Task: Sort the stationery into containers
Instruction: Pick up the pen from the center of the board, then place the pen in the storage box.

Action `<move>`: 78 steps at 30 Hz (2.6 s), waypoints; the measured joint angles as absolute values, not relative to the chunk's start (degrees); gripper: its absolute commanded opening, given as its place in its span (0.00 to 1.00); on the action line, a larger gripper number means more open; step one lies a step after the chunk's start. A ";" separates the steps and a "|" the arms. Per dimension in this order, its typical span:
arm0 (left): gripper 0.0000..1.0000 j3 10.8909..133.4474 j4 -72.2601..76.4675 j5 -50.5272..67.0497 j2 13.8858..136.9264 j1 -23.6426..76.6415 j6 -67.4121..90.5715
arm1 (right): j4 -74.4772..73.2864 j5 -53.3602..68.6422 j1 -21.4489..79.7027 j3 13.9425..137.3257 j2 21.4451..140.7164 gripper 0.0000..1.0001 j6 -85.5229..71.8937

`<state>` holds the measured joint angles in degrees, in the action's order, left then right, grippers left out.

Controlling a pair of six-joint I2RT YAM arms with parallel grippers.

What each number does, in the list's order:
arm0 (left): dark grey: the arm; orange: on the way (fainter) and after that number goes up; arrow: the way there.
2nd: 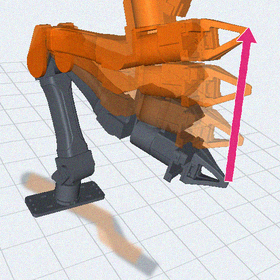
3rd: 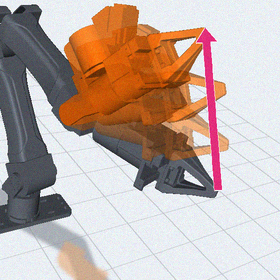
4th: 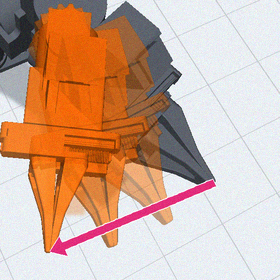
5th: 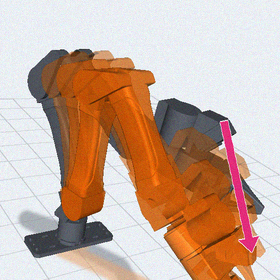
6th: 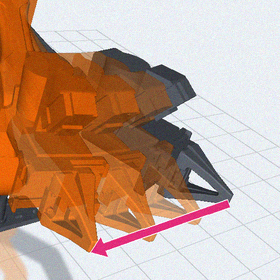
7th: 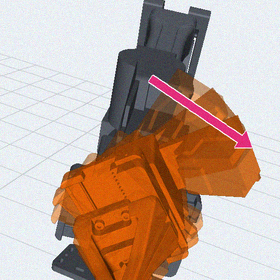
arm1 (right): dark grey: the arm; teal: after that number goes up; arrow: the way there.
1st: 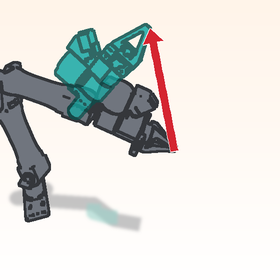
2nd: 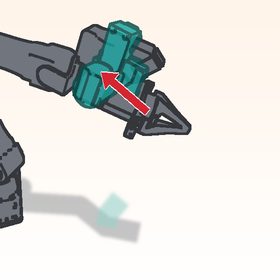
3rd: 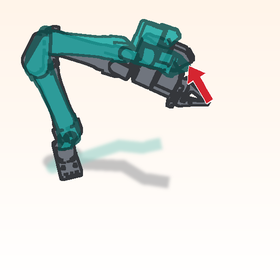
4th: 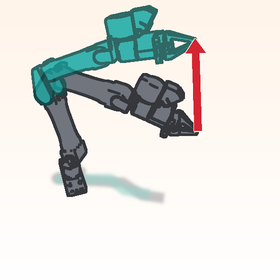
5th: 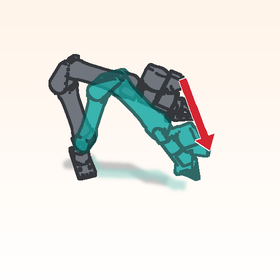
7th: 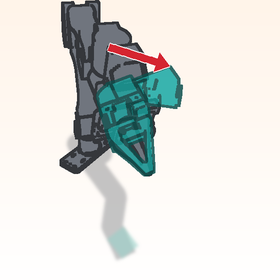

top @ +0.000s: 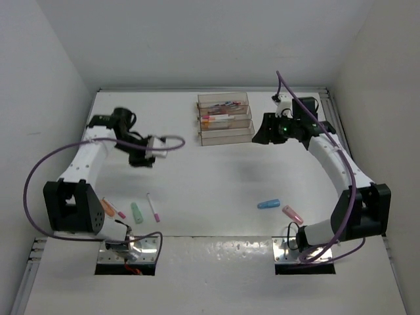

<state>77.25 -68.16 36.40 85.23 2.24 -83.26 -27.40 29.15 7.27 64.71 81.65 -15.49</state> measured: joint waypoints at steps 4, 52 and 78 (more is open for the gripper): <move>0.49 59.57 -72.77 30.26 76.73 2.68 -98.26 | -27.31 29.45 8.27 64.88 83.02 0.49 -15.40; 0.00 45.60 -47.66 22.33 85.54 19.70 -99.13 | -27.94 30.50 7.53 63.48 81.36 0.46 -12.97; 0.00 76.75 33.95 60.31 98.67 16.12 46.81 | 5.43 42.92 15.05 77.19 83.96 0.62 -38.30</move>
